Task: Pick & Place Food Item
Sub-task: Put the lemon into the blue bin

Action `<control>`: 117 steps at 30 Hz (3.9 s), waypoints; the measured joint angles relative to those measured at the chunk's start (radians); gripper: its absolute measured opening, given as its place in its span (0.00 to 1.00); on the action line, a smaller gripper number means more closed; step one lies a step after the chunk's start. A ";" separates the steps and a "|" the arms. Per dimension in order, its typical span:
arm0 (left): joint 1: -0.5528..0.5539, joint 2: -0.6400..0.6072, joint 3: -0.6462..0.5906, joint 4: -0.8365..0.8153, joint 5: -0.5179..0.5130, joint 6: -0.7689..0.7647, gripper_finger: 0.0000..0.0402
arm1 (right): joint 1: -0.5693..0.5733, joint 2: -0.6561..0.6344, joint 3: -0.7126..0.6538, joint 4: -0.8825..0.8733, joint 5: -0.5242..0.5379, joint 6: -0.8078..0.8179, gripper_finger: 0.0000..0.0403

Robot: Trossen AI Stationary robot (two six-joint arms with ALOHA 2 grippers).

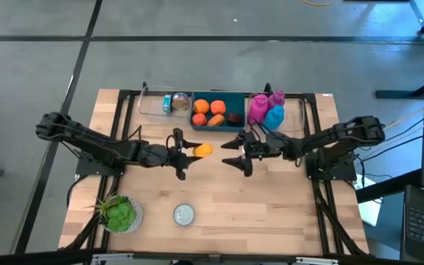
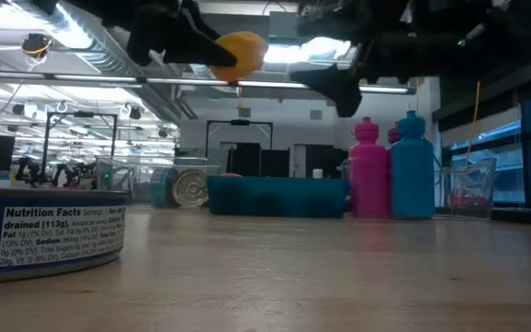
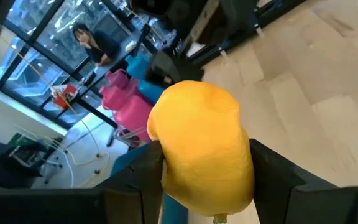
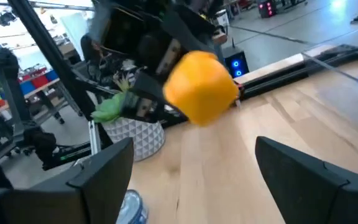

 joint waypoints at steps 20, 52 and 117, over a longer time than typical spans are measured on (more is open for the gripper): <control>-0.001 0.260 0.337 -0.381 -0.184 0.033 0.42 | -0.083 0.106 0.038 0.089 -0.105 0.071 0.83; 0.000 0.319 0.436 -0.376 -0.133 0.113 0.42 | -0.107 0.106 0.039 0.074 -0.125 0.048 0.47; 0.184 -0.117 -0.017 -0.103 0.292 -0.474 0.74 | -0.352 -0.159 0.410 -1.117 0.188 -0.459 0.43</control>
